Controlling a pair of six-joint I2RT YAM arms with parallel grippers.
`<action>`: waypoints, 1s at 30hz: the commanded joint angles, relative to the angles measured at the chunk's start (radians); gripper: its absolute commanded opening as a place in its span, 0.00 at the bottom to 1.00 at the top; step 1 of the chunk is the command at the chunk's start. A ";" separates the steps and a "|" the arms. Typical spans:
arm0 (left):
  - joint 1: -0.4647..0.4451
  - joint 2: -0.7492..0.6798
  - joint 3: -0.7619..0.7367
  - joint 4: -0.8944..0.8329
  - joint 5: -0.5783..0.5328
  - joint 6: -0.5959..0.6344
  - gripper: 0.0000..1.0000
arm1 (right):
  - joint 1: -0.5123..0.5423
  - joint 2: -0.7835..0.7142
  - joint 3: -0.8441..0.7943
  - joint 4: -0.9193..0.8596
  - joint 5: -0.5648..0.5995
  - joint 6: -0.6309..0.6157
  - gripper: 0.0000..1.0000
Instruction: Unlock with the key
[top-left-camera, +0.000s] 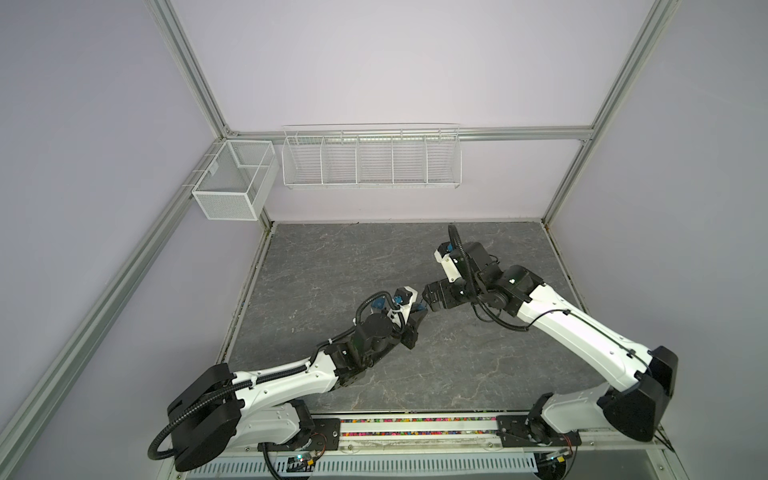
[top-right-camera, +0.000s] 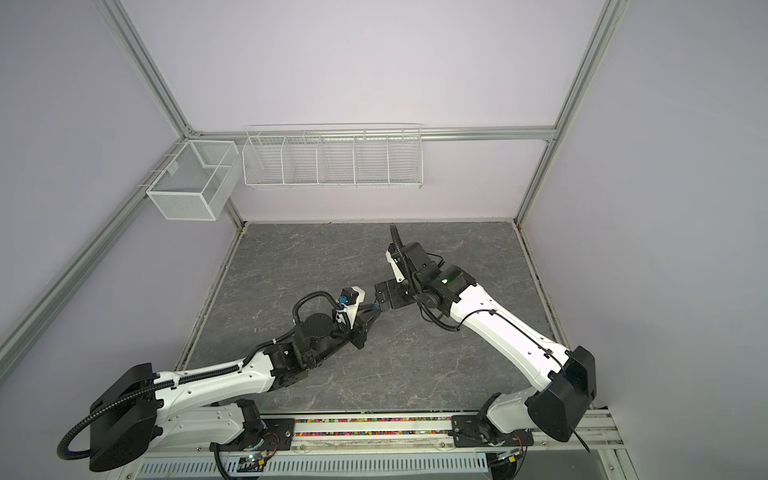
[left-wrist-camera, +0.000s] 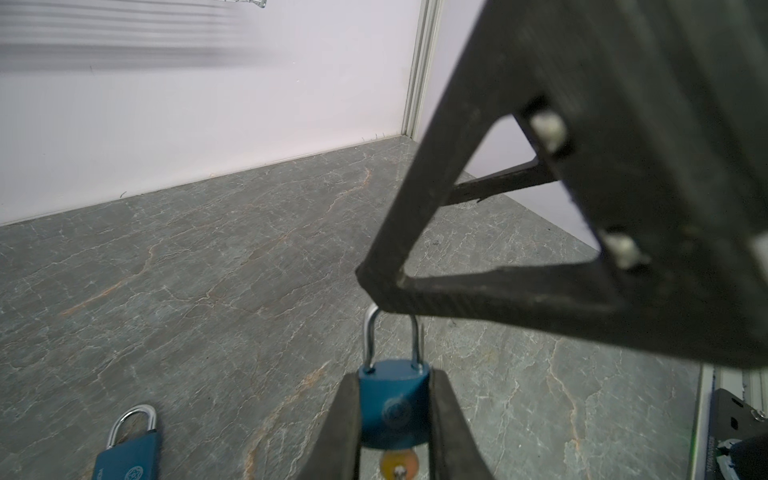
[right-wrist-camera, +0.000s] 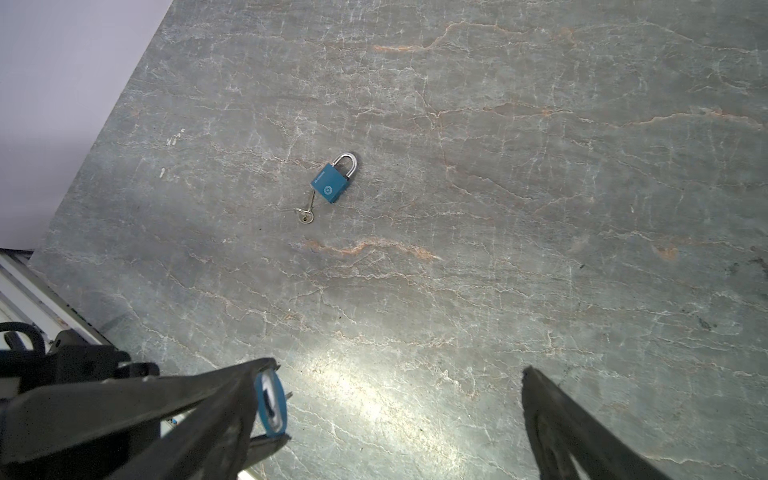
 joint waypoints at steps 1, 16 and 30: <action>-0.002 0.012 0.005 0.045 0.010 0.006 0.00 | -0.005 0.011 0.027 -0.027 0.028 -0.033 1.00; -0.003 0.030 0.007 0.060 0.011 0.004 0.00 | -0.004 0.103 0.119 -0.112 0.042 -0.110 0.99; -0.003 0.042 0.005 0.061 0.002 0.004 0.00 | -0.014 0.167 0.184 -0.195 0.107 -0.159 0.99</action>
